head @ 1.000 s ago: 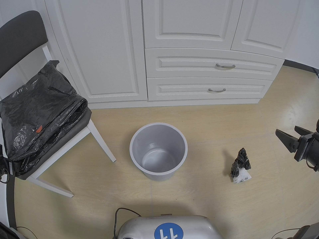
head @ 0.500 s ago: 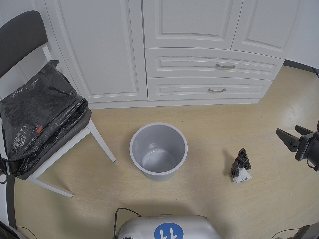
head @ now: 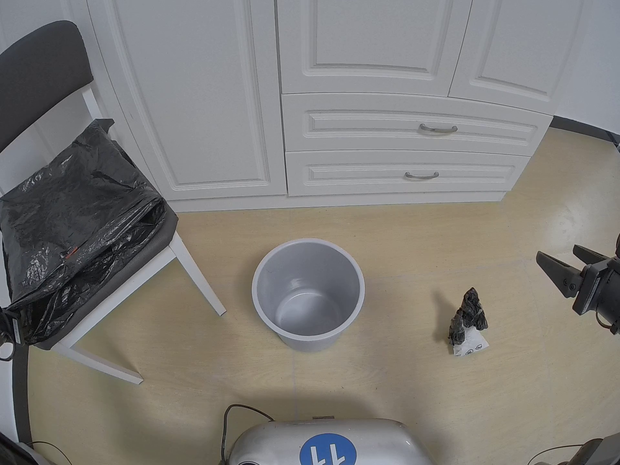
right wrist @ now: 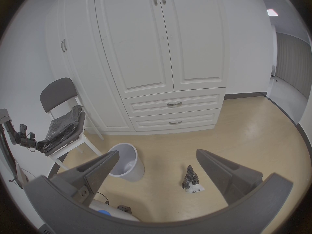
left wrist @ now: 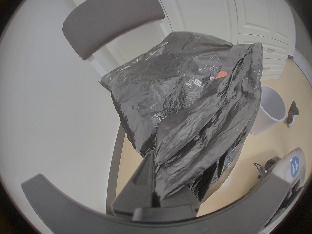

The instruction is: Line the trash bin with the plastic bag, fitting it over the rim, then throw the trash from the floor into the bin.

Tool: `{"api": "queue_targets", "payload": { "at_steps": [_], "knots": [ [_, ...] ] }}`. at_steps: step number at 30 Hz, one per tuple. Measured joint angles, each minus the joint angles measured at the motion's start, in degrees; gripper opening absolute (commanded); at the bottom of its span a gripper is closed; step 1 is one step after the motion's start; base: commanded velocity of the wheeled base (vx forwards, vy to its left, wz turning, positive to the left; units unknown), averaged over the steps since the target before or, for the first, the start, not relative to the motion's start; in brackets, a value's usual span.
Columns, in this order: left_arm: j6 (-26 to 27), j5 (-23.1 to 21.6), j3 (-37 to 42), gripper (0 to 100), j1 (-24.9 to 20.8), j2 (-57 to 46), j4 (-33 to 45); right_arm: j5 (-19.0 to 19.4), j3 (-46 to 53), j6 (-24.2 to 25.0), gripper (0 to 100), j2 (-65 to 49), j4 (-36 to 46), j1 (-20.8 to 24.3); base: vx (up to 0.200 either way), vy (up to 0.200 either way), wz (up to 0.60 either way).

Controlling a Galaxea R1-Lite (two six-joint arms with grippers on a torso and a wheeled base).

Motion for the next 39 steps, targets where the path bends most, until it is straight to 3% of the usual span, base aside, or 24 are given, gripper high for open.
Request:
{"api": "queue_targets", "payload": {
  "at_steps": [5, 10, 17, 25, 33, 39],
  "knots": [
    [-2.4, -3.3, 1.8, 0, -1.3, -3.1, -3.2, 0.0, 0.0, 0.1, 100, 0.4, -0.1, 0.1, 0.000, 0.000, 0.00],
    [-10.2, -5.3, 3.3, 0, -6.6, -8.4, -4.3, -0.2, 0.3, 0.3, 100, 1.2, -1.3, 1.5, 0.000, 0.000, 0.00],
    [-24.2, -4.6, 2.7, 0, -23.9, -16.6, -4.5, -2.1, 1.8, 0.5, 100, 3.6, -7.2, 5.3, 0.000, 0.000, 0.00],
    [-34.5, 0.8, -0.6, 0, -46.9, -23.8, -4.8, -6.9, 2.6, 0.5, 100, 8.6, -14.9, 12.3, 0.000, 0.000, 0.00],
    [-41.4, 8.9, -4.0, 0, -67.8, -30.6, -4.9, -10.1, 1.6, 1.0, 100, 14.7, -21.7, 19.7, 0.000, 0.000, 0.00],
    [-43.3, 12.2, -5.1, 0, -76.6, -36.8, -4.7, -11.4, 0.1, 2.6, 100, 18.7, -25.7, 25.1, 0.000, 0.000, 0.00]
  ]
}}
